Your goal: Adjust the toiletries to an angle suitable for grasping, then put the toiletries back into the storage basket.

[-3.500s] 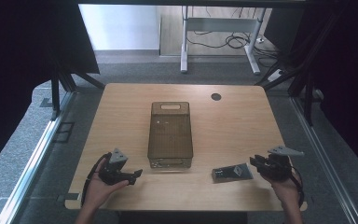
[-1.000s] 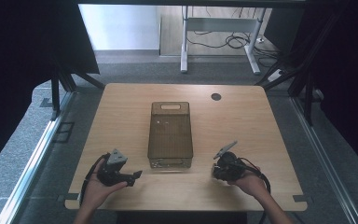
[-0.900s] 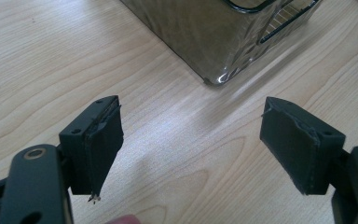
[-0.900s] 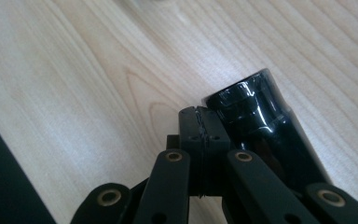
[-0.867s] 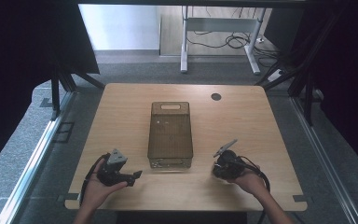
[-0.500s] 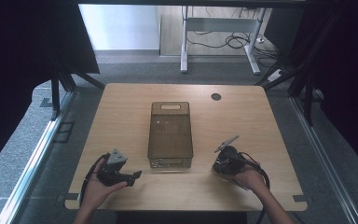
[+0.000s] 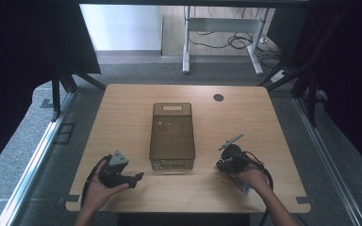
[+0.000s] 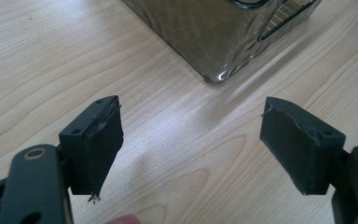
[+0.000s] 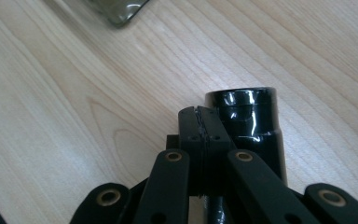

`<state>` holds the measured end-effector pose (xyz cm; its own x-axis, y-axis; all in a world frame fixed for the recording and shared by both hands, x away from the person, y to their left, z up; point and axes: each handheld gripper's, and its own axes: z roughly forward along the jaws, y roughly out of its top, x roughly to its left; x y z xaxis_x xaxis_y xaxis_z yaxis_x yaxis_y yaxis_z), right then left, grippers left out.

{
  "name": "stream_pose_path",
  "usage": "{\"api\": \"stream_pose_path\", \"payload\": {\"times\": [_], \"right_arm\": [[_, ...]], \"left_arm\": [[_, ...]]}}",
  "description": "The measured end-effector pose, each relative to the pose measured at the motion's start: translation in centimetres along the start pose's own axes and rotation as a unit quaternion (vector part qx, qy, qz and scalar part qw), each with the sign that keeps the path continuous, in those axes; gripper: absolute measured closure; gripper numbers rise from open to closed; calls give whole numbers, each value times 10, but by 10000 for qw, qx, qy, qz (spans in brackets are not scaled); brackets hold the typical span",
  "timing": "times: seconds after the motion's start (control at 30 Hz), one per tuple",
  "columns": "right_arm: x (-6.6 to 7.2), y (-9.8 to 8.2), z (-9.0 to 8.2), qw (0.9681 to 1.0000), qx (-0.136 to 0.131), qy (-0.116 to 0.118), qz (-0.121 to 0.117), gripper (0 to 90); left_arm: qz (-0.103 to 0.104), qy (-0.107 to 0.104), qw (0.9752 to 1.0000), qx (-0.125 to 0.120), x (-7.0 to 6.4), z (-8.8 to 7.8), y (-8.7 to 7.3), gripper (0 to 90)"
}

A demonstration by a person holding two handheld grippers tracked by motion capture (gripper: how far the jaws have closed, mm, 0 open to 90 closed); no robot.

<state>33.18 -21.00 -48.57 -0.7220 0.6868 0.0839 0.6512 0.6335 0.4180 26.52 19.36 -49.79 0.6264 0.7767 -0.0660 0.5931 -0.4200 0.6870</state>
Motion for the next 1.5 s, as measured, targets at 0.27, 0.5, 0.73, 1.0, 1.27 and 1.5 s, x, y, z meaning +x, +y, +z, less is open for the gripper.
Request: {"api": "stream_pose_path", "payload": {"times": [0.27, 0.5, 0.73, 1.0, 1.27, 1.5], "right_arm": [[-1, -1, -3, 10000, -62, -56, 43, 878], [4, -3, -25, 9991, -411, -105, 20, 829], [0, -6, -42, 9983, -461, -317, 173, 571], [-4, -10, -45, 9980, -314, -435, 348, 429], [-6, -12, -40, 9979, -13, -452, 455, 381], [-6, -12, -22, 9967, 364, -542, 484, 360]], "left_arm": [[-8, 3, 10000, 11, 1, 0, 0, 215], [-16, 10, 10000, 16, 0, 0, 0, 215], [-11, 4, 10000, 5, -1, -2, 0, 215], [12, -31, 10000, 86, -2, 1, 0, 216], [7, -36, 10000, 60, 0, 0, 0, 213], [-25, -33, 10000, 88, 2, -1, 0, 213]]}}
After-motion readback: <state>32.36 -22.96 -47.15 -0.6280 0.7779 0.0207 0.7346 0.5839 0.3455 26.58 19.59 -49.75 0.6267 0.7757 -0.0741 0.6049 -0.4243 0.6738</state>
